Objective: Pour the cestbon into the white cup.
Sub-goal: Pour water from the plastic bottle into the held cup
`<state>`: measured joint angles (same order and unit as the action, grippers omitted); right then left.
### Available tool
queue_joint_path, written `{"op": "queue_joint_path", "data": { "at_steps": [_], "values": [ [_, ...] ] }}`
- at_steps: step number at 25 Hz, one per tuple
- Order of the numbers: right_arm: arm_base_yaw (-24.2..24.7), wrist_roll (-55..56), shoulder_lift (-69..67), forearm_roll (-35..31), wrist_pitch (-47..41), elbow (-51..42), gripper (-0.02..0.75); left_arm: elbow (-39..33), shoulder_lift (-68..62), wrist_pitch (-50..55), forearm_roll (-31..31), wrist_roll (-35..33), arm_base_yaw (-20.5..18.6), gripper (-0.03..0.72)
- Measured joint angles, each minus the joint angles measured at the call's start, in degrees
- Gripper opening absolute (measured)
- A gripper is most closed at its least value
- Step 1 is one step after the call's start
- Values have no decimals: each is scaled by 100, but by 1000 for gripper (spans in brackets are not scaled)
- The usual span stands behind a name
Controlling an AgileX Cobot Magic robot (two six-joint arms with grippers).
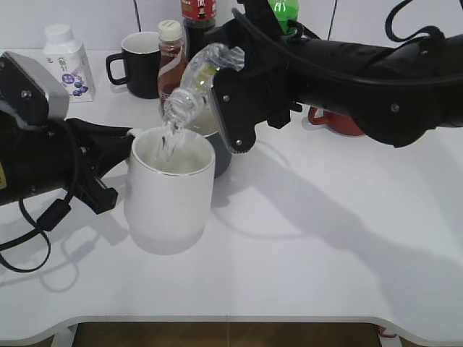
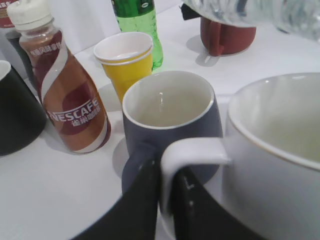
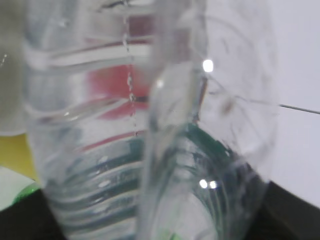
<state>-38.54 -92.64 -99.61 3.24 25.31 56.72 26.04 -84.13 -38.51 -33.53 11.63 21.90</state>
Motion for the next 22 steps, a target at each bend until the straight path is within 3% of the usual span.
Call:
{"op": "queue_joint_path", "data": {
  "at_steps": [14, 18, 22],
  "values": [
    [0, -281, 0, -484, 24, 0, 470, 0, 0, 0, -6, 0, 0, 45],
    [-13, 750, 0, -481, -547, 7, 470, 0, 0, 4, -6, -5, 0, 45],
    [-49, 2722, 33, -460, -1097, 7, 470, 0, 5, -43, 10, -5, 0, 45]
  ]
}}
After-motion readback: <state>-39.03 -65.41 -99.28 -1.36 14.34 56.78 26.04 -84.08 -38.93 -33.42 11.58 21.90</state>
